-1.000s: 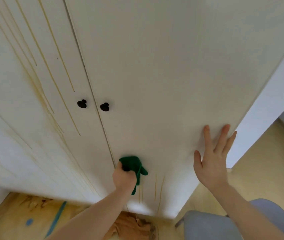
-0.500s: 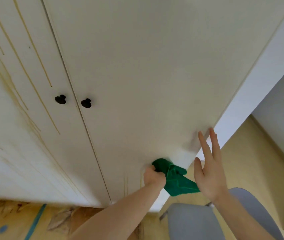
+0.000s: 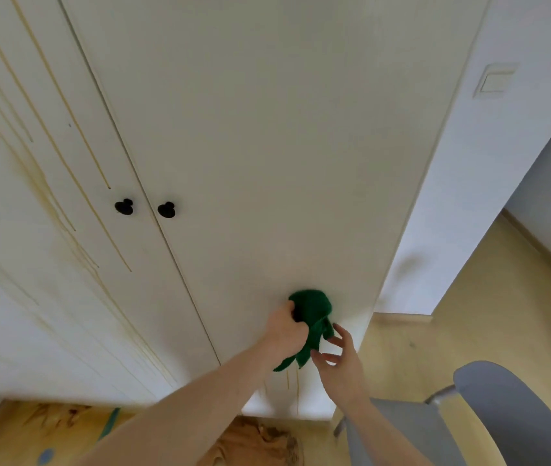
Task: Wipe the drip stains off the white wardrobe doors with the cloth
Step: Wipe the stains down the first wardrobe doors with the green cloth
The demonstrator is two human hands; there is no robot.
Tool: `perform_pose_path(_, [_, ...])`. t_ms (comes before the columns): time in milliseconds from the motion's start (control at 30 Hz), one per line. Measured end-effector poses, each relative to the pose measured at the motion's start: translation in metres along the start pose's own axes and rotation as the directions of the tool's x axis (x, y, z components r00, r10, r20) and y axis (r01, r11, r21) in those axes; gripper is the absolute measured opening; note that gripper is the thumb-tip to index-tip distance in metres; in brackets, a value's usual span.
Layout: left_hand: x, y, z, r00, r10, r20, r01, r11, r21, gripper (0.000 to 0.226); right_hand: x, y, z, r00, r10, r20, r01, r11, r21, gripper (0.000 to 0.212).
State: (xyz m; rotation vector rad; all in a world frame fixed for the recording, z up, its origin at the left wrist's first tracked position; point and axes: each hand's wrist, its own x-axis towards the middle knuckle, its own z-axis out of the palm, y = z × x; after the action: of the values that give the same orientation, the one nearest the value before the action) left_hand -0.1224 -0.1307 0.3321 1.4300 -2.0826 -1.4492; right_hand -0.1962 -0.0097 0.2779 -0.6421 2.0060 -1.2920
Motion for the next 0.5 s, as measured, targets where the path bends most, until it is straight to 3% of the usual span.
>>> perform_pose_path(67, [-0.001, 0.013, 0.007, 0.983, 0.093, 0.157, -0.104, 0.992, 0.067, 0.035, 0.004, -0.004, -0.001, 0.996, 0.033, -0.084, -0.025, 0.996, 0.091, 0.061])
perform_pose_path(167, [0.003, 0.029, 0.008, 0.93, 0.15, 0.335, -0.209, 0.967, 0.147, 0.026, 0.016, -0.006, -0.012, 0.971, 0.085, -0.224, -0.055, 0.989, 0.138, 0.041])
perform_pose_path(267, [0.006, 0.028, -0.009, 0.877, 0.185, 0.444, -0.254, 0.962, 0.101, 0.039, 0.025, -0.009, -0.021, 0.949, 0.137, -0.284, -0.079, 0.975, 0.207, 0.027])
perform_pose_path(333, [0.004, 0.018, -0.038, 0.876, 0.23, 0.423, -0.314, 0.939, 0.141, 0.043, 0.03, -0.013, -0.022, 0.923, 0.178, -0.342, -0.098, 0.966, 0.238, 0.032])
perform_pose_path(433, [0.002, -0.013, -0.104, 0.886, 0.388, 0.254, -0.451, 0.847, 0.28, 0.039, 0.035, -0.019, -0.011, 0.845, 0.305, -0.439, -0.147, 0.922, 0.358, 0.037])
perform_pose_path(500, [0.003, -0.034, -0.146, 0.882, 0.439, 0.172, -0.472, 0.823, 0.316, 0.038, 0.034, -0.022, 0.007, 0.804, 0.291, -0.518, -0.146, 0.942, 0.303, 0.033])
